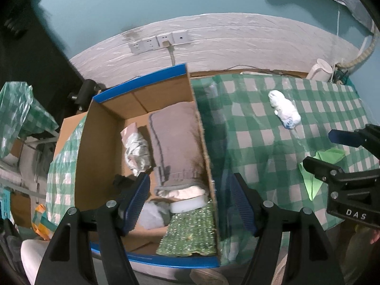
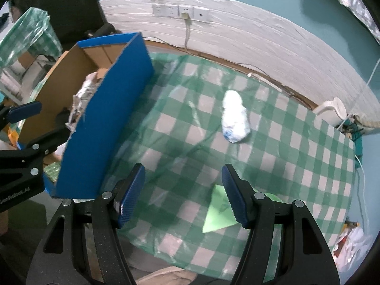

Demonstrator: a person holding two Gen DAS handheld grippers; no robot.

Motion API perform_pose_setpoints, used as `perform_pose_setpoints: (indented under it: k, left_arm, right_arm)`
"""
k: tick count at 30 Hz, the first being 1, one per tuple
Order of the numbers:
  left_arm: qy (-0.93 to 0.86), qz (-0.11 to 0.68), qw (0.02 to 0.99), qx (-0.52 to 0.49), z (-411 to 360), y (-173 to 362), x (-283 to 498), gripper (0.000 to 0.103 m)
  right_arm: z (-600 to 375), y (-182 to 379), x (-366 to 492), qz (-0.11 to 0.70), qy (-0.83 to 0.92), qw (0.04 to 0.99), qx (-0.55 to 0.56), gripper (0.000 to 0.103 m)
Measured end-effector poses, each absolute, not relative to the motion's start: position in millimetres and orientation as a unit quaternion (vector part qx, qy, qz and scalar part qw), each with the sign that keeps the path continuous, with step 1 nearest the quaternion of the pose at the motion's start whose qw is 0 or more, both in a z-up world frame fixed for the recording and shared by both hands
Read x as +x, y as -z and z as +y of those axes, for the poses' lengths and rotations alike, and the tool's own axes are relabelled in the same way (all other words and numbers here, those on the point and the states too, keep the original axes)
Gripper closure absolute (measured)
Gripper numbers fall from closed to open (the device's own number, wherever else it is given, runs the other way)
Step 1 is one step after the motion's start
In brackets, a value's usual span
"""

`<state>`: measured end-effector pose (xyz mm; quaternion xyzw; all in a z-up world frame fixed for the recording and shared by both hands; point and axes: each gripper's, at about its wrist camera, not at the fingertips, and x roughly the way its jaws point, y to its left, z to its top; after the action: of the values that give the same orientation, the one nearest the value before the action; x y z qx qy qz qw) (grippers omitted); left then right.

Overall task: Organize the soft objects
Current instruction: 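Move both open tools back over the lime cloth and white bag, then grasp the lime green cloth with the right tool and lift it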

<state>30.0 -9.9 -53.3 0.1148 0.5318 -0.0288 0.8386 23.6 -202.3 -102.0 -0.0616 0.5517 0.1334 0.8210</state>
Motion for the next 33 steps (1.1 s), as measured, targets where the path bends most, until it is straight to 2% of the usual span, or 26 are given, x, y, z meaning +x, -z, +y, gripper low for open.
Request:
perform_pose_setpoints:
  k: [13, 33]
  left_arm:
    - [0.055, 0.535, 0.832, 0.141, -56.2, 61.5, 35.5, 0.030]
    - [0.070, 0.576, 0.797, 0.167, -110.5, 114.9, 59.0, 0.030]
  right_arm:
    - [-266.6, 134.0, 29.7, 0.579, -0.087, 0.809, -0.046, 0.037]
    - [-347.7, 201.6, 53.7, 0.640, -0.057, 0.766, 0.025, 0.037]
